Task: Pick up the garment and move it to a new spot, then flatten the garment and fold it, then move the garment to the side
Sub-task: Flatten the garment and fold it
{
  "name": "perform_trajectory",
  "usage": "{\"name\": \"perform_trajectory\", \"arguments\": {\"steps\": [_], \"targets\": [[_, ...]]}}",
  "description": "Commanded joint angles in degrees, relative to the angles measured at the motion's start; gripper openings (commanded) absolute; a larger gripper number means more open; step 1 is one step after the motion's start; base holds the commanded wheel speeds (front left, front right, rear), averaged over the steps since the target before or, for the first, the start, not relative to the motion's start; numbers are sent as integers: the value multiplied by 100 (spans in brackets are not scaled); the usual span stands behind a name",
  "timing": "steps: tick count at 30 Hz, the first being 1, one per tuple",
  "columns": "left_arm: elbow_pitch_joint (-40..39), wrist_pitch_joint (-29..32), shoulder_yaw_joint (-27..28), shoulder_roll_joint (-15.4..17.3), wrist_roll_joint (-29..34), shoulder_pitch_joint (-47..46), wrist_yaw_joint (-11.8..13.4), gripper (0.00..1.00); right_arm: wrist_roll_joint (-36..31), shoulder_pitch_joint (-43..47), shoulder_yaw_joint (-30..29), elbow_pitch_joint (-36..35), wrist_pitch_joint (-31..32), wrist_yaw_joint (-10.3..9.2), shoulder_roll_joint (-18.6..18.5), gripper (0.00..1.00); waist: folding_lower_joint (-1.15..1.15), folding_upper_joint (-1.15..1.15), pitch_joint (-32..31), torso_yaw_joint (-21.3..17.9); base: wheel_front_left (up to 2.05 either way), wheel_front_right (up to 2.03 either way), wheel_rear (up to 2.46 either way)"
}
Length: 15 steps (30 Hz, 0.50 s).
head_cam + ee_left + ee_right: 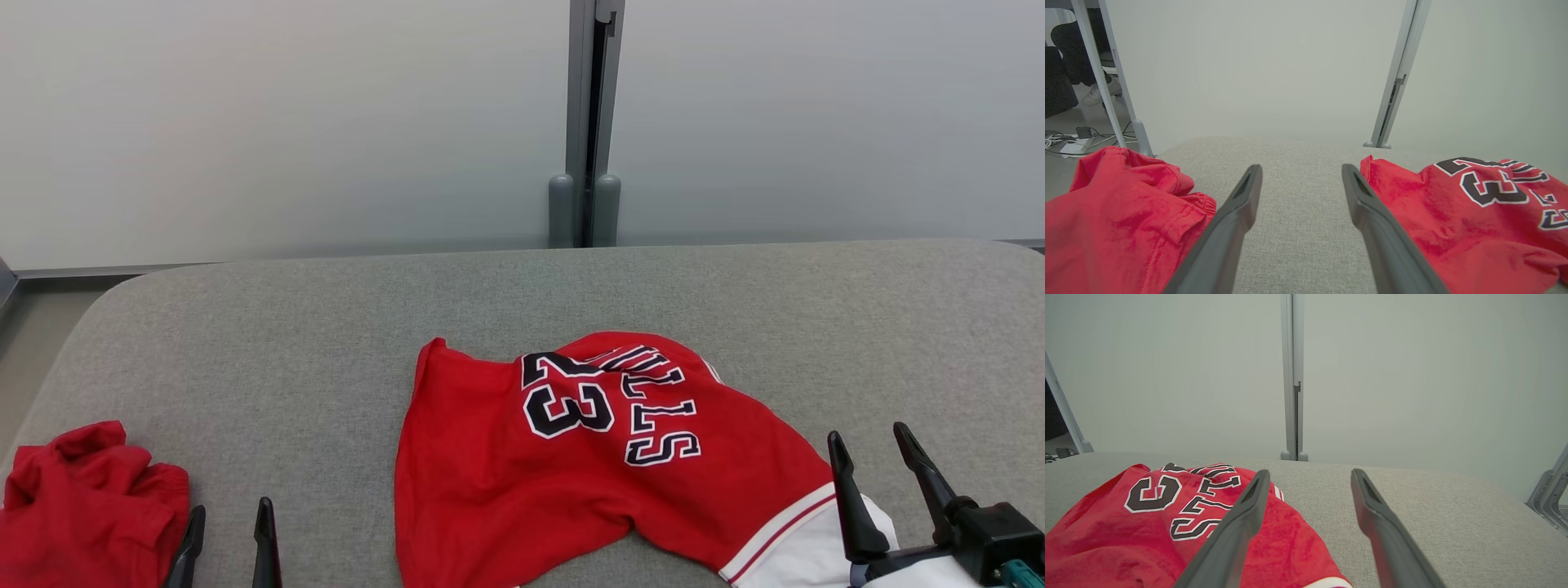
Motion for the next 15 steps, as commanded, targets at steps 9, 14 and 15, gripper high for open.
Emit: {"name": "perform_trajectory", "arguments": {"steps": [9,14,15], "targets": [[88,-1,36,-126,227,43,-191,100,65,-75,79,-39,-30,1,-85,100,0,0,17,-123,0,0,0],[380,166,-390,-139,80,-22,-287,100,-30,129,315,398,-30,1,-511,100,0,0,37,-236,0,0,0],[410,260,-465,-139,47,-40,-296,100,-22,152,377,530,13,0,-613,100,0,0,49,-268,0,0,0]]}}
